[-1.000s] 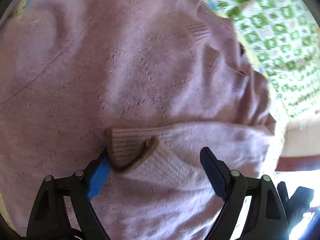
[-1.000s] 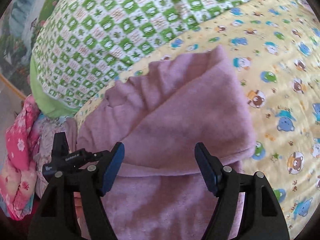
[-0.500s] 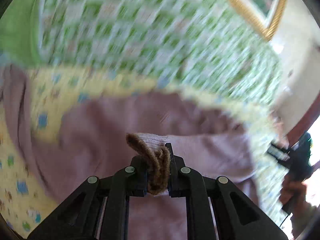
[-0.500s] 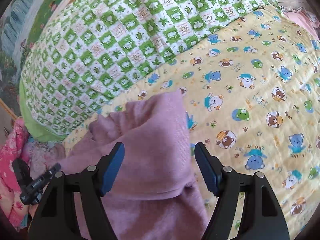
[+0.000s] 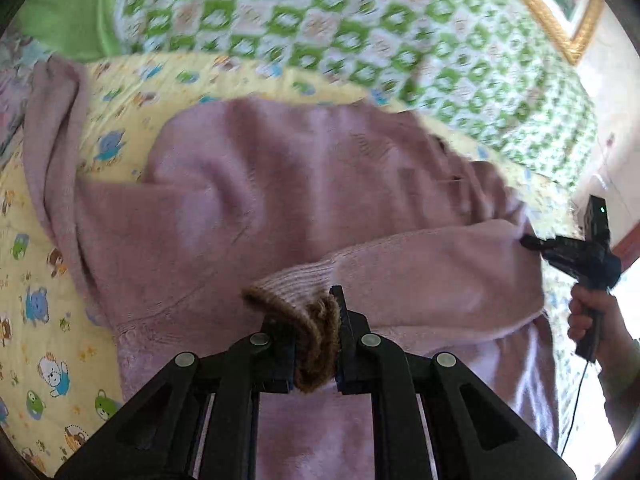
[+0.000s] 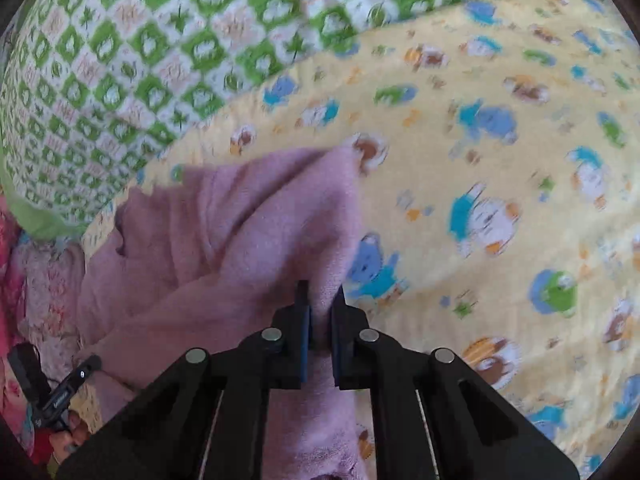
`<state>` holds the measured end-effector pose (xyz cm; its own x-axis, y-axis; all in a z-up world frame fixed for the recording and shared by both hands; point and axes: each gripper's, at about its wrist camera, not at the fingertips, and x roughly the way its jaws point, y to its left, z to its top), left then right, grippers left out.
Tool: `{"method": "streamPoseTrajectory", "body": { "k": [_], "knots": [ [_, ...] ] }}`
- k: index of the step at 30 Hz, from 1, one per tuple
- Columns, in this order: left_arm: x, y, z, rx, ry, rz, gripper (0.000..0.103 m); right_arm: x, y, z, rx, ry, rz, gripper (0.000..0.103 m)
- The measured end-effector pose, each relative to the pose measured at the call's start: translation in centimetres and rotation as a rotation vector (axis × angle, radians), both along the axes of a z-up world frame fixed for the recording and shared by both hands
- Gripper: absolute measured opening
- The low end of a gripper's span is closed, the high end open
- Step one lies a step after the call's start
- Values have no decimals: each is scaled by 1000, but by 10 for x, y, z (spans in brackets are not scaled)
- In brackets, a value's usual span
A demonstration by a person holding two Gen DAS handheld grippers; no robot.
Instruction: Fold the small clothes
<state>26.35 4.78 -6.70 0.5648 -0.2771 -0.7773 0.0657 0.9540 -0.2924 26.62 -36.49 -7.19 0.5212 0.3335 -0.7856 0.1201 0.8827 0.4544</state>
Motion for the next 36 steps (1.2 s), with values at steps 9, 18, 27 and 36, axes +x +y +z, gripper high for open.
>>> {"method": "streamPoseTrajectory", "body": {
  "k": [9,18,27,36],
  "knots": [
    [2,-16,-26,123,15,-29,13,-9,-9,-6,-73,39,-49,15],
    [-13,1,-24,106,49,-34,30,-62,68,45,-53,-123,95,38],
    [2,14,-25,76,92,36,29,-72,186,-13,30,112,517,38],
    [-33,40,-4,22,65,88,50,-108,195,11,104,94,640,38]
  ]
}}
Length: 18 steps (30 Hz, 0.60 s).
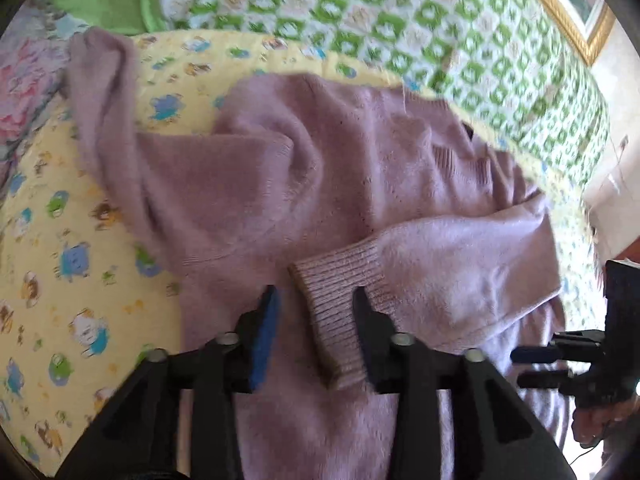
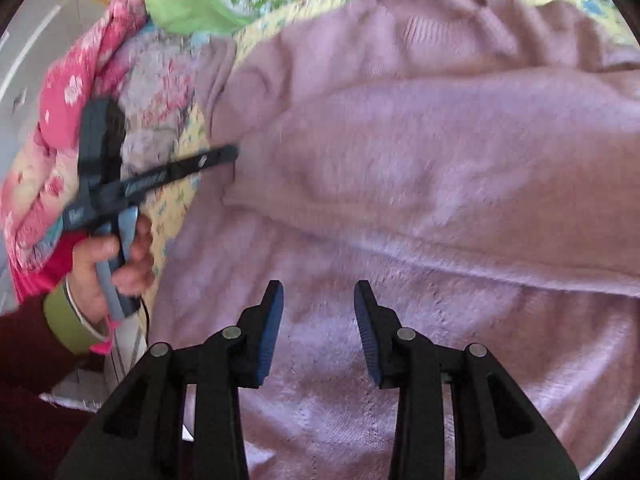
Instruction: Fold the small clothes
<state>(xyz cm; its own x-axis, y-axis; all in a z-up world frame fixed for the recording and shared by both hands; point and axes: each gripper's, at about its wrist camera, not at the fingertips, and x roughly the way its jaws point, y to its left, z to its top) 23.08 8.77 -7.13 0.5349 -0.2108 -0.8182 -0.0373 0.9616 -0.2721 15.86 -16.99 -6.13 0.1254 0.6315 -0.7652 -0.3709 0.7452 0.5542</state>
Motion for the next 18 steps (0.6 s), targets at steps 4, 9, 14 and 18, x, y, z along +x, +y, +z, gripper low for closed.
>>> {"method": "streamPoseTrajectory", "body": {
  "k": [4,9,14,18],
  "knots": [
    [-2,30,20,0,-46,119,66,8,-19,18,38,-57,-97,38],
    [29,80,27,50,-29,268,75,16,-35,30,47,-92,-187,38],
    [86,115,32,110,-12,341,79,19,-39,28,48,-74,-229,38],
    [143,126,29,171,49,345,81,17,-47,16,49,-41,-237,38]
  ]
}}
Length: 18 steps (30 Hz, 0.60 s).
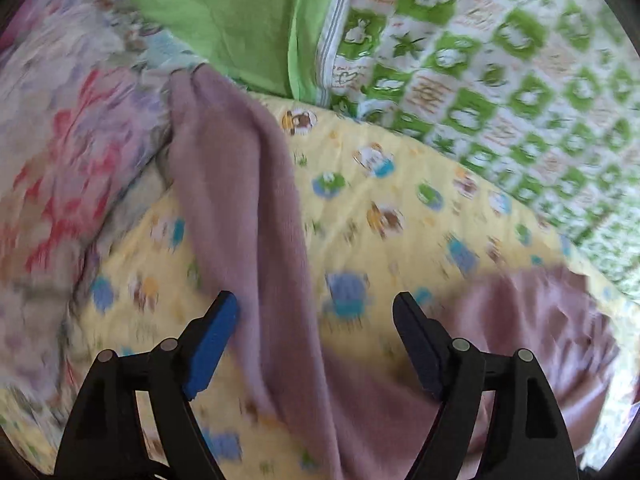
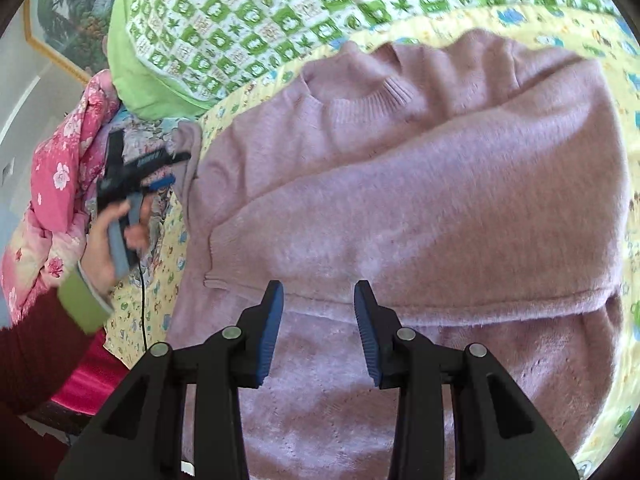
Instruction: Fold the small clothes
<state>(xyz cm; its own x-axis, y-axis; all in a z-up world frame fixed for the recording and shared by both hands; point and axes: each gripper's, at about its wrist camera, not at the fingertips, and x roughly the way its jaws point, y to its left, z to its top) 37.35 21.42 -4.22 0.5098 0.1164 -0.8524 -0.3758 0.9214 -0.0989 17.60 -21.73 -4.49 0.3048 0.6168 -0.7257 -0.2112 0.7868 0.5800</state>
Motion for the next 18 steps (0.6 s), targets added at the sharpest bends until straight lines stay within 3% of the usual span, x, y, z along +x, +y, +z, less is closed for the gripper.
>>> {"method": "streamPoseTrajectory", "body": {
  "k": [6,8,10,11,15,18],
  "knots": [
    [46,17,-25,139,143,49,80,0,-5,-9,10,25,-13,38],
    [50,20,-31,165,166,39,66,0,-8,-8,12,21,-16,38],
    [48,18,-31,188,162,13,25,0,-10,-6,13,13,-18,38],
    [47,16,-27,195,155,-3,16,0,-11,-5,12,10,-19,38],
    [22,-16,22,118,-9,-128,10,0,-13,2,16,-15,-20,38],
    [-11,-76,71,47,-164,-324,10,2,-14,10,27,-35,-42,38]
  ]
}}
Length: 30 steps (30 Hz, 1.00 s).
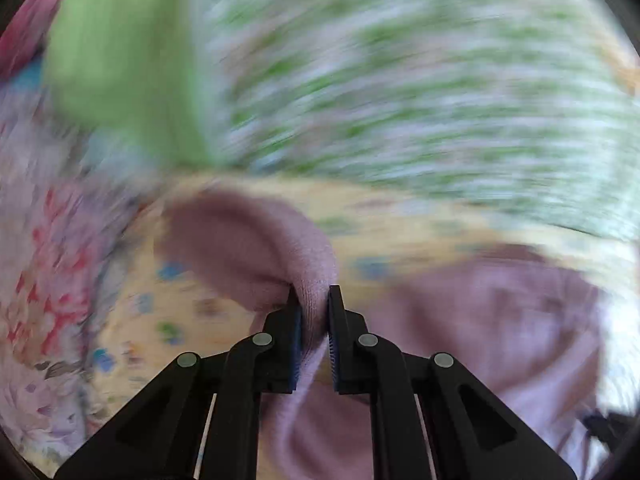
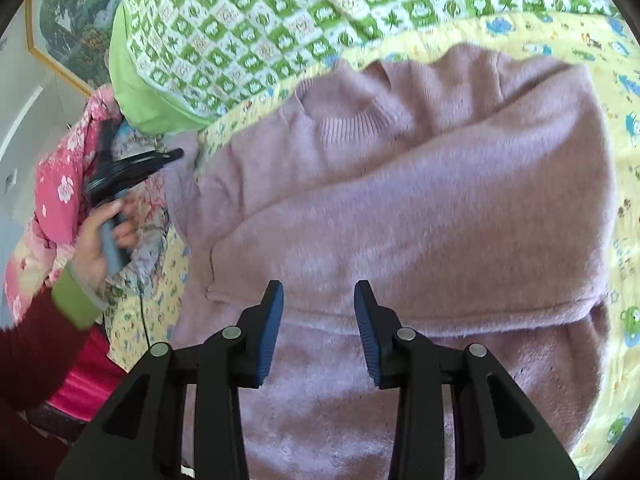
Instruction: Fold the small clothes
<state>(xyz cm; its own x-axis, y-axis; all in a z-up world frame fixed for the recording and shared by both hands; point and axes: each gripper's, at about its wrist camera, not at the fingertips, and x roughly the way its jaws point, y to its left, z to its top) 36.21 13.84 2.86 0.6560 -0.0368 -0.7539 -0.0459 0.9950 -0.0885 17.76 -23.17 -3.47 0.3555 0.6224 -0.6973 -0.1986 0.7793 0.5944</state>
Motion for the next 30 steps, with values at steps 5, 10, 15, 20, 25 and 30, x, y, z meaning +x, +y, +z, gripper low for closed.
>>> {"method": "streamPoseTrajectory", "body": {
  "k": [5,10,15,20,25,30],
  "knots": [
    [-63,-127,9,-6,-61,-388,35,9,-7,4,62,17,-84,38],
    [-97,-178,-62,129,96,-468,43,26,-3,1,47,77,-135,60],
    [-138,-130,-82,112,129,-359,51,49,15,13,10,17,-88,62],
    [-141,-80,-104,129,192,-226,52,101,71,23,-84,-66,55,62],
    [-128,-67,-117,136,227,-205,54,158,139,3,-189,-59,191,62],
    [-112,-75,-136,171,265,-216,54,172,174,-14,-219,11,283,6]
  ]
}}
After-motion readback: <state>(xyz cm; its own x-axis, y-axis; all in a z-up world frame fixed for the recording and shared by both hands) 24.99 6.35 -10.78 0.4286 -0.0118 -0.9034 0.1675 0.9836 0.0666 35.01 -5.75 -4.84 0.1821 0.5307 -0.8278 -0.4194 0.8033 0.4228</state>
